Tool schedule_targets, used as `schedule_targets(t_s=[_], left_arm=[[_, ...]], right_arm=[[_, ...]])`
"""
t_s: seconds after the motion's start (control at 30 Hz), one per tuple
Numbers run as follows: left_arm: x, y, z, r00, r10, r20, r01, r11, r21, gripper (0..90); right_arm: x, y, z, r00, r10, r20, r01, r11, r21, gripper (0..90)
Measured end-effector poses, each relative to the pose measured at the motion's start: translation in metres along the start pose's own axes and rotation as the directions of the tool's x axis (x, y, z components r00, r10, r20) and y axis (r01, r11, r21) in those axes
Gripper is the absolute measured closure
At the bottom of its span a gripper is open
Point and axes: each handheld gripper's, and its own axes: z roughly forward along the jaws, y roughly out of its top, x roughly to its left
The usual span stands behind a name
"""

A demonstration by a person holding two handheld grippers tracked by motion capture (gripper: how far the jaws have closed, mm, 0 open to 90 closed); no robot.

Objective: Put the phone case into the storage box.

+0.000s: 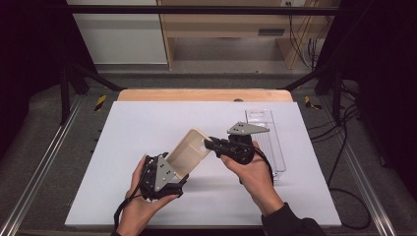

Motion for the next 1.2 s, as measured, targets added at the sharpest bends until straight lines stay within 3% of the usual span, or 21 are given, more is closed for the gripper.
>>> schedule_targets(t_s=[0.13, 0.27, 0.4, 0.57, 0.87, 1.2], left_arm=[[0.001, 0.002, -0.001, 0.9978, -0.047, 0.048, 0.048, 0.9988, -0.010, 7.9], [0.007, 0.000, -0.001, 0.9896, -0.119, 0.081, 0.120, 0.9927, -0.008, 5.6], [0.018, -0.003, -0.002, 0.9844, -0.159, 0.076, 0.160, 0.9871, -0.006, 4.7], [0.033, -0.010, -0.002, 0.9725, -0.222, 0.070, 0.223, 0.9748, -0.004, 4.5], [0.053, -0.025, -0.013, 0.9616, -0.272, 0.035, 0.273, 0.9618, -0.020, 4.9], [0.064, -0.032, -0.018, 0.9612, -0.275, 0.021, 0.276, 0.9608, -0.030, 5.2]], right_arm=[[-0.007, 0.007, -0.003, 0.9991, -0.030, 0.031, 0.030, 1.000, 0.004, 79.6], [-0.018, 0.015, -0.008, 0.9973, -0.047, 0.057, 0.046, 0.999, 0.012, 79.6], [-0.030, 0.023, -0.014, 0.9955, -0.054, 0.079, 0.053, 0.999, 0.011, 79.6], [-0.044, 0.031, -0.018, 0.9921, -0.062, 0.109, 0.061, 0.998, 0.016, 79.5], [-0.056, 0.047, -0.029, 0.9806, -0.116, 0.158, 0.115, 0.993, 0.019, 79.5], [-0.066, 0.067, -0.040, 0.9685, -0.166, 0.186, 0.164, 0.986, 0.024, 79.5]])
